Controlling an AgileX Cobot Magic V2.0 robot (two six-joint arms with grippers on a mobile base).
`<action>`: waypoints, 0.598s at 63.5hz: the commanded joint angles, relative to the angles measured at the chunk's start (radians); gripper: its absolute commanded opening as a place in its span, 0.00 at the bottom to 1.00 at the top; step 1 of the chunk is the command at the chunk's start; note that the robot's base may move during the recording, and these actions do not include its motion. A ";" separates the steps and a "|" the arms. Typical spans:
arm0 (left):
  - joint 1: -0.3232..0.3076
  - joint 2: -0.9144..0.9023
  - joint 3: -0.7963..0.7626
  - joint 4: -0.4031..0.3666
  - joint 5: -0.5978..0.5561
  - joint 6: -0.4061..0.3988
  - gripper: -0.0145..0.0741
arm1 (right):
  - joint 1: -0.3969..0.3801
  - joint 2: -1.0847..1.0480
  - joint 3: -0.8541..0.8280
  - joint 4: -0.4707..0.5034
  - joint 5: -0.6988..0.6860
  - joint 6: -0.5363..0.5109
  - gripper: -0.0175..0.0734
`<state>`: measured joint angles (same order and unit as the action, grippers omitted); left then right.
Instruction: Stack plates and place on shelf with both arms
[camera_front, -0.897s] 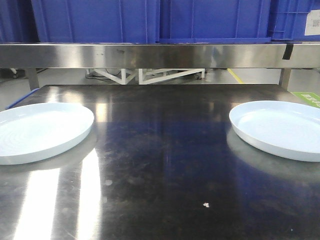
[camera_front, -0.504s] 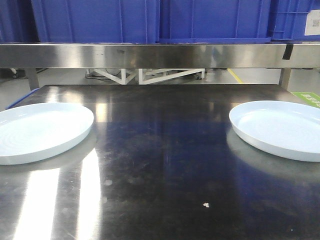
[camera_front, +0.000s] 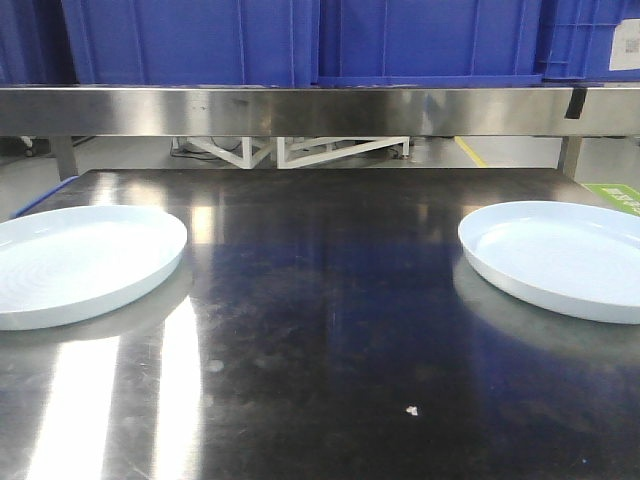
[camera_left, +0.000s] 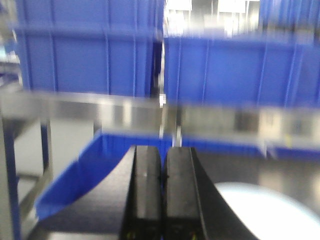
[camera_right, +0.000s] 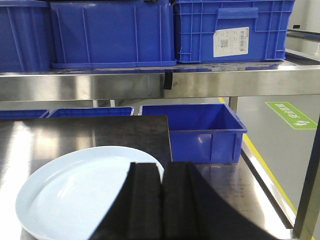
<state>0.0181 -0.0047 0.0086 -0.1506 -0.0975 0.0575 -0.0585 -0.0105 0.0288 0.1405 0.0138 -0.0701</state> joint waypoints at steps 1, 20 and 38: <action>0.000 -0.011 -0.058 -0.019 -0.153 -0.008 0.26 | 0.000 -0.021 -0.016 -0.002 -0.083 -0.005 0.25; 0.000 0.274 -0.576 0.039 0.300 -0.008 0.27 | 0.000 -0.021 -0.016 -0.002 -0.083 -0.005 0.25; 0.000 0.686 -0.931 -0.038 0.682 -0.008 0.27 | -0.001 -0.021 -0.016 -0.002 -0.084 -0.005 0.25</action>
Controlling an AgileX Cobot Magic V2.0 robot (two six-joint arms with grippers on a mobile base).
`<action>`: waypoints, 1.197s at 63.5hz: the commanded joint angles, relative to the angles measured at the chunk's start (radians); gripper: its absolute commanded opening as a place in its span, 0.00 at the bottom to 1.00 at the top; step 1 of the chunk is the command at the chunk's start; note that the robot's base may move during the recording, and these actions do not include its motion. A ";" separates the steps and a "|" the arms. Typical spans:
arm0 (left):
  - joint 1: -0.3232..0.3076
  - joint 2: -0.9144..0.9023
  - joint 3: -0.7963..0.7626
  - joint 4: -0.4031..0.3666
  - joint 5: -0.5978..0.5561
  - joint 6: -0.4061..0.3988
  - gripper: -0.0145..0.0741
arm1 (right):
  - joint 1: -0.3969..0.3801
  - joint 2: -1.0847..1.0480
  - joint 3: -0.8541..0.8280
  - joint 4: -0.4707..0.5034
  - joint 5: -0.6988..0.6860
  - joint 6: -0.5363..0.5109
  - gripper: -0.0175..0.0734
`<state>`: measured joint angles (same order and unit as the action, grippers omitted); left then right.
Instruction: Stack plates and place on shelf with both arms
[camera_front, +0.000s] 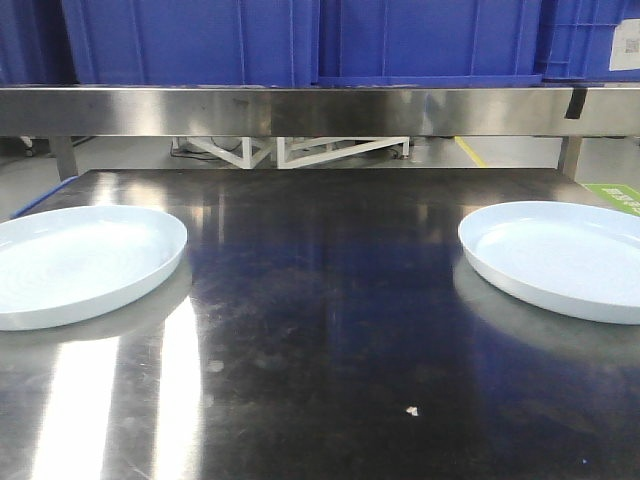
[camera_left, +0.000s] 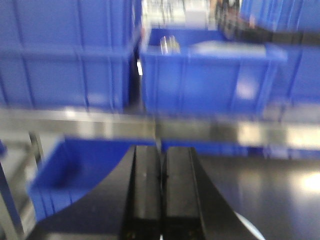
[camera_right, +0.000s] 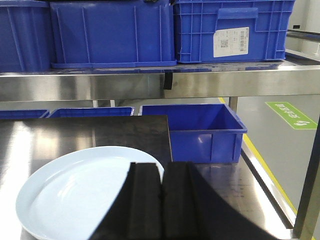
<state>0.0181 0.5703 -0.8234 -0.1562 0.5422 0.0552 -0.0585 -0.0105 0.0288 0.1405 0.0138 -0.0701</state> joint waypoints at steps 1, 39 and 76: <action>0.000 0.140 -0.110 -0.035 0.057 -0.006 0.27 | -0.001 -0.021 -0.016 -0.002 -0.084 -0.005 0.25; -0.002 0.767 -0.230 -0.048 0.313 -0.002 0.71 | -0.001 -0.021 -0.016 -0.002 -0.083 -0.005 0.25; -0.002 0.982 -0.232 -0.125 0.193 0.073 0.70 | -0.001 -0.021 -0.016 -0.002 -0.079 -0.005 0.25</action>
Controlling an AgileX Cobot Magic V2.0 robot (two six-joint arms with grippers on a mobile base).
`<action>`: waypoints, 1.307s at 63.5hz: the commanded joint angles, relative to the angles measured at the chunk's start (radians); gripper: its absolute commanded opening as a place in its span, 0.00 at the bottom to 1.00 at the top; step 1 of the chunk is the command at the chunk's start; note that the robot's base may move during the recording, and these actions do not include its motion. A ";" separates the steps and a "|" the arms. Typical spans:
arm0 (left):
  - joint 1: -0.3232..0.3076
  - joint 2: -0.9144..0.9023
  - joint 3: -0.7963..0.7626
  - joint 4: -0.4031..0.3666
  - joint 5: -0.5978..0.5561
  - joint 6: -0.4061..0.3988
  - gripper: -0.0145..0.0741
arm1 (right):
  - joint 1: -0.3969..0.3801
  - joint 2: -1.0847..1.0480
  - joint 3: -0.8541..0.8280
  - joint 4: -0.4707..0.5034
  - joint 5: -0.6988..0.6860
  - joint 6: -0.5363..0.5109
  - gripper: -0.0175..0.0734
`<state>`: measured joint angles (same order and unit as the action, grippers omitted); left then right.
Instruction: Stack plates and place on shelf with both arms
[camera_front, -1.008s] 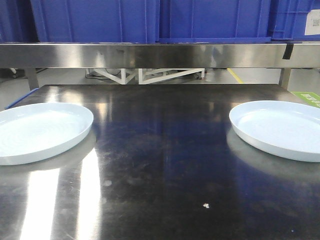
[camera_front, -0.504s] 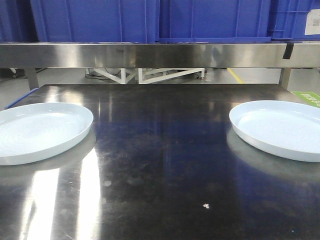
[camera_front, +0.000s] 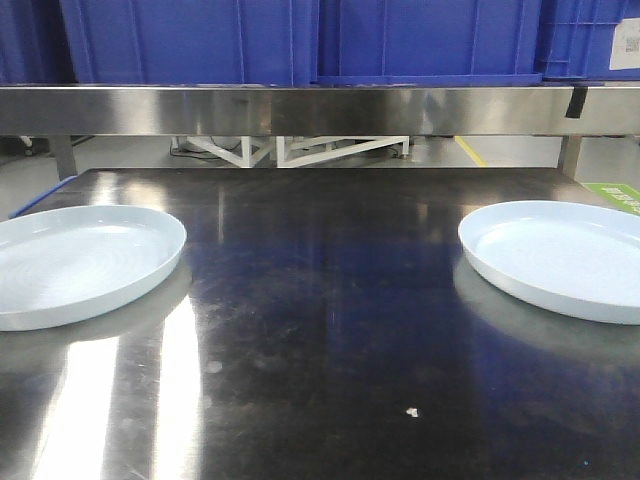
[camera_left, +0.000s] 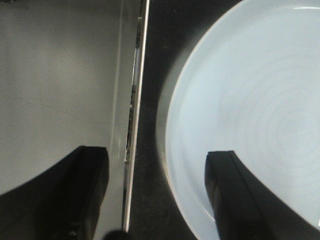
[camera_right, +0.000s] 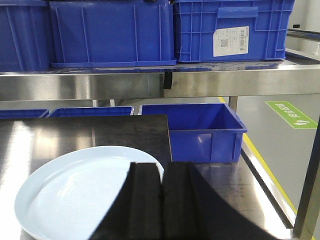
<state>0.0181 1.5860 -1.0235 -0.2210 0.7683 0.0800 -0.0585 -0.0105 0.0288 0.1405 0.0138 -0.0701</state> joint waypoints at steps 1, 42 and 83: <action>-0.002 -0.034 -0.032 -0.077 -0.035 0.059 0.70 | -0.001 -0.021 -0.016 -0.002 -0.079 -0.005 0.25; -0.058 0.067 -0.032 -0.089 -0.103 0.094 0.64 | -0.001 -0.021 -0.016 -0.002 -0.078 -0.005 0.25; -0.059 0.030 -0.111 -0.087 -0.064 0.094 0.27 | -0.001 -0.021 -0.016 -0.002 -0.078 -0.005 0.25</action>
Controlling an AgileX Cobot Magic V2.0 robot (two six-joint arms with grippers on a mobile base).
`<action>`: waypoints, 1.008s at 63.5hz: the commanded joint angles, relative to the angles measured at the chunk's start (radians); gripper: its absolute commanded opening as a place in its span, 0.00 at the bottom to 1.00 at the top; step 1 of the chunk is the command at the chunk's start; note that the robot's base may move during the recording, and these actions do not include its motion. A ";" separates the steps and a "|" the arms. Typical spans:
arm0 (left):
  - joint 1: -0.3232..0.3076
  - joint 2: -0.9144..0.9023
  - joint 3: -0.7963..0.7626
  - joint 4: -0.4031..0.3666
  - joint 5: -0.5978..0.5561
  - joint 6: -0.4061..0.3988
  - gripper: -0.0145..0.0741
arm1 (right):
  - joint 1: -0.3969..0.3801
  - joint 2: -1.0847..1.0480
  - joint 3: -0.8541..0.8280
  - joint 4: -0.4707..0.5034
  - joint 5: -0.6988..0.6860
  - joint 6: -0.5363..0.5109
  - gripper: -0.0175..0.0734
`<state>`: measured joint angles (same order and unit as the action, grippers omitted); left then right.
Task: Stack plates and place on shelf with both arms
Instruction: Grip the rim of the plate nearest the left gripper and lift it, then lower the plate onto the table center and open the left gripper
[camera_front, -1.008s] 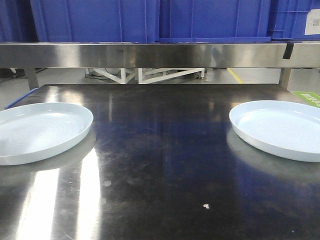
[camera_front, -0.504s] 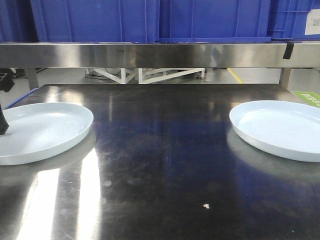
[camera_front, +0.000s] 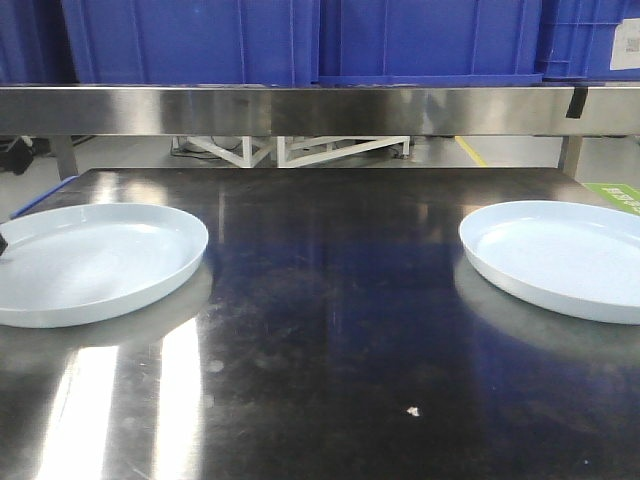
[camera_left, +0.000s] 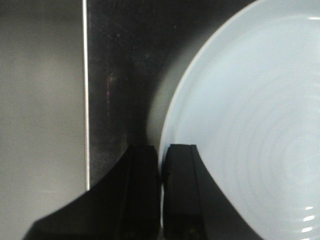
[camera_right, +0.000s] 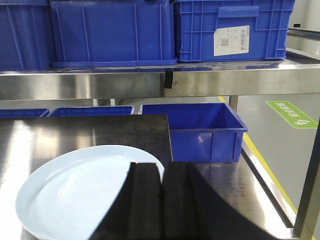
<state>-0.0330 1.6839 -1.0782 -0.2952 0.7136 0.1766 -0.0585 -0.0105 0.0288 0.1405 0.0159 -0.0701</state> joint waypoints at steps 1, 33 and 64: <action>-0.008 -0.077 -0.062 -0.013 -0.007 -0.002 0.27 | -0.001 -0.021 -0.016 -0.002 -0.079 -0.005 0.25; -0.105 -0.294 -0.149 -0.195 0.213 0.111 0.27 | -0.001 -0.021 -0.016 -0.002 -0.065 -0.005 0.25; -0.466 -0.096 -0.149 -0.173 0.185 0.111 0.27 | -0.001 -0.021 -0.016 -0.002 -0.053 -0.005 0.25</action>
<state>-0.4760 1.5797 -1.1945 -0.4480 0.9361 0.2880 -0.0585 -0.0105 0.0288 0.1405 0.0414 -0.0701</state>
